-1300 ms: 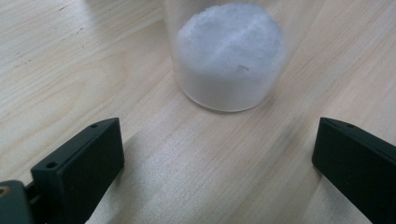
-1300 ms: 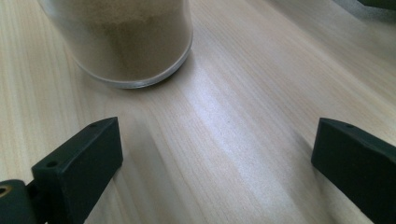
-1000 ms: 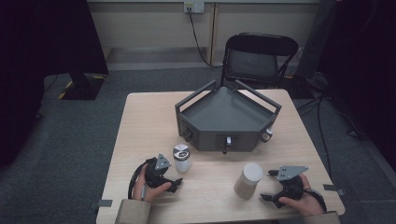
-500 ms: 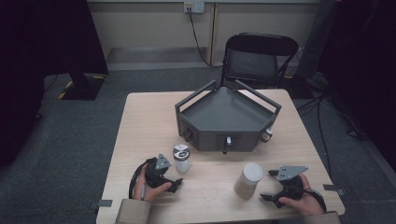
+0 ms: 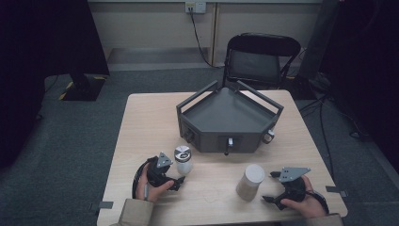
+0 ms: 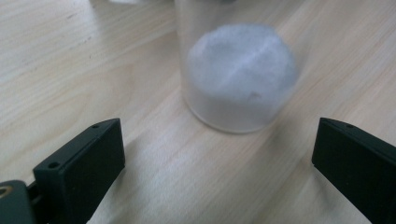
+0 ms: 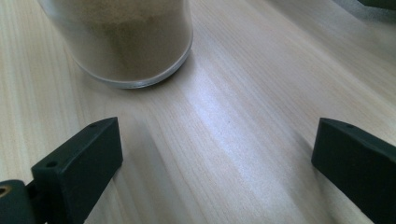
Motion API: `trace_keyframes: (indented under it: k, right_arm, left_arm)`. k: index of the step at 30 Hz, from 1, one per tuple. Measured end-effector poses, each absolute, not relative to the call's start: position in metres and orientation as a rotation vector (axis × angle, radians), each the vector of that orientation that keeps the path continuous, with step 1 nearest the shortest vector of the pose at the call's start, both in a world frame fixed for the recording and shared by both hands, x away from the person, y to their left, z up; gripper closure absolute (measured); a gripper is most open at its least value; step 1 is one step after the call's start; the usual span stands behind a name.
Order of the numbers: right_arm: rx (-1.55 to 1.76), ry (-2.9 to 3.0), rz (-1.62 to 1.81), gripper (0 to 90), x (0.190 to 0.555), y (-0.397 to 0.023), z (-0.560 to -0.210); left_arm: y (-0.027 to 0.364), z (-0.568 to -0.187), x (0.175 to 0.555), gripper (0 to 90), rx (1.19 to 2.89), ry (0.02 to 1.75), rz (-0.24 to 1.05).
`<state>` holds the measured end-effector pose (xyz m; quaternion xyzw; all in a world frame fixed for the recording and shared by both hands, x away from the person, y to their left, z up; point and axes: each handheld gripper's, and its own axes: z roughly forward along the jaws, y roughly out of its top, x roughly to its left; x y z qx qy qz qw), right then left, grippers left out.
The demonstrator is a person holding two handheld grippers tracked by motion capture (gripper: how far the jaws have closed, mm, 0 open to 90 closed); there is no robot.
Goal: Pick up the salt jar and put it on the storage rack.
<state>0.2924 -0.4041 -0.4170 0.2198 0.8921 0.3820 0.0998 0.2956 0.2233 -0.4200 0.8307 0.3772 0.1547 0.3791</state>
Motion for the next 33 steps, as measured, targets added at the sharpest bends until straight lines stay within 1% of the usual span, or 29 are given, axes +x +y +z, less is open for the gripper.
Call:
trace_keyframes:
  k: [18, 22, 25, 33]
  right_arm:
    - [0.65, 2.637, 1.129, 0.9, 0.292, -0.404, -0.417]
    - [0.65, 2.638, 1.129, 0.9, 0.292, -0.404, -0.417]
    - [0.65, 2.638, 1.129, 0.9, 0.292, -0.404, -0.417]
    - [0.65, 2.637, 1.129, 0.8, 0.292, -0.404, -0.417]
  left_arm:
    - [0.216, -0.425, 0.296, 2.6, 2.018, 0.983, 0.417]
    - [0.218, -0.427, 0.297, 6.1, 2.002, 0.977, 0.422]
    - [0.219, -0.428, 0.297, 6.8, 1.993, 0.976, 0.423]
    - [0.225, -0.432, 0.3, 12.4, 1.961, 0.953, 0.389]
